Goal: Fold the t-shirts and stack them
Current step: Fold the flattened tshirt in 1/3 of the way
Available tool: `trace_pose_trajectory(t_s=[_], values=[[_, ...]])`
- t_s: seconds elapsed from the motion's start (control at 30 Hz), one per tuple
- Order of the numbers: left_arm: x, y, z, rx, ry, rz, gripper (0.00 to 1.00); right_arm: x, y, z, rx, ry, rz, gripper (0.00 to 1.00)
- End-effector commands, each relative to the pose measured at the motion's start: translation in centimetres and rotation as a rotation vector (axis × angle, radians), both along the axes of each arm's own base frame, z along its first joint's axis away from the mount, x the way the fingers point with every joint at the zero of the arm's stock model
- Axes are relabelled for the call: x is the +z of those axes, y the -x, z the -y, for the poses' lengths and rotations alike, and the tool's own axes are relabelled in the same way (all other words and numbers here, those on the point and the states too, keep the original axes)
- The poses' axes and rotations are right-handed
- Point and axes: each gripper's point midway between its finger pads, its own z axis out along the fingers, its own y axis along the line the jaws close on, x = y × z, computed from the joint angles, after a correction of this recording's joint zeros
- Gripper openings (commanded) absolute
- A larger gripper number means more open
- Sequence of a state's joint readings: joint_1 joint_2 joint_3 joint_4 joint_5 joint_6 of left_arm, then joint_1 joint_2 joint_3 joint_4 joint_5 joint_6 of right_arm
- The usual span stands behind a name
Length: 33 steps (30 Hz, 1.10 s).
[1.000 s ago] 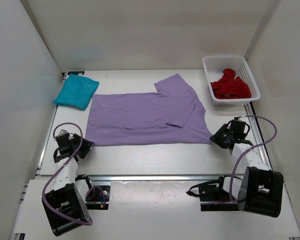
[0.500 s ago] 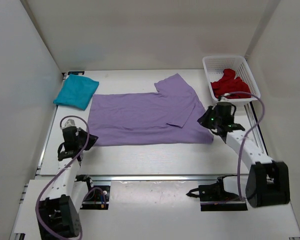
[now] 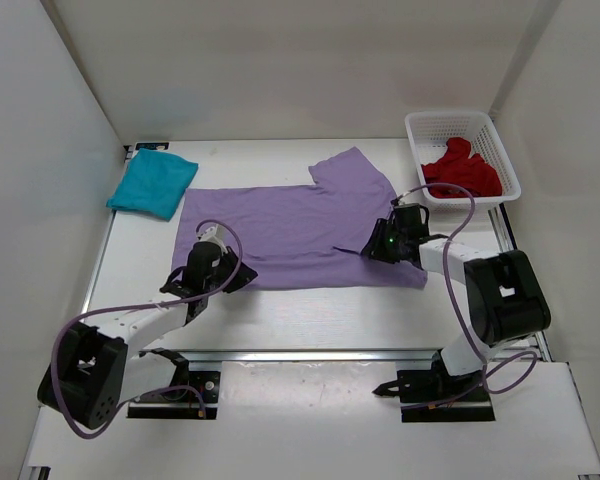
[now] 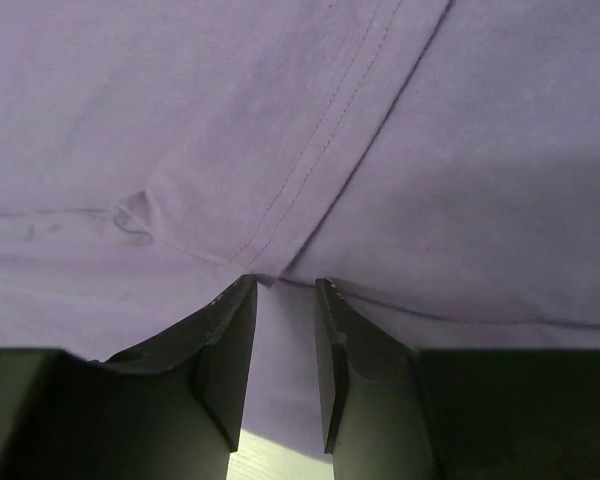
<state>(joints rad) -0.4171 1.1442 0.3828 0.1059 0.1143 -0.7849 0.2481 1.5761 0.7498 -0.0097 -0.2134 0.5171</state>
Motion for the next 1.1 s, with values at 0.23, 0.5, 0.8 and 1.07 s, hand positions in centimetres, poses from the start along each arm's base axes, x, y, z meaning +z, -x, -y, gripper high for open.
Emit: trace_pose_trajectory(t_s=[0.23, 0.5, 0.8, 1.07], values=[[2.6, -2.7, -0.9, 0.027, -0.005, 0.122, 0.10, 0.7, -2.8, -2.0, 0.017, -0.056, 0.043, 0.25], [0.9, -2.0, -1.0, 0.029, 0.009, 0.091, 0.10, 0.9, -3.2, -1.9, 0.021, -0.043, 0.050, 0.22], [0.8, -2.0, -1.7, 0.048, 0.009, 0.095, 0.10, 2.6, -6.1, -3.1, 0.039, -0.025, 0.084, 0.01], [0.7, -1.9, -1.7, 0.044, 0.006, 0.084, 0.10, 4.0, -10.8, -6.1, 0.112, 0.154, 0.095, 0.08]])
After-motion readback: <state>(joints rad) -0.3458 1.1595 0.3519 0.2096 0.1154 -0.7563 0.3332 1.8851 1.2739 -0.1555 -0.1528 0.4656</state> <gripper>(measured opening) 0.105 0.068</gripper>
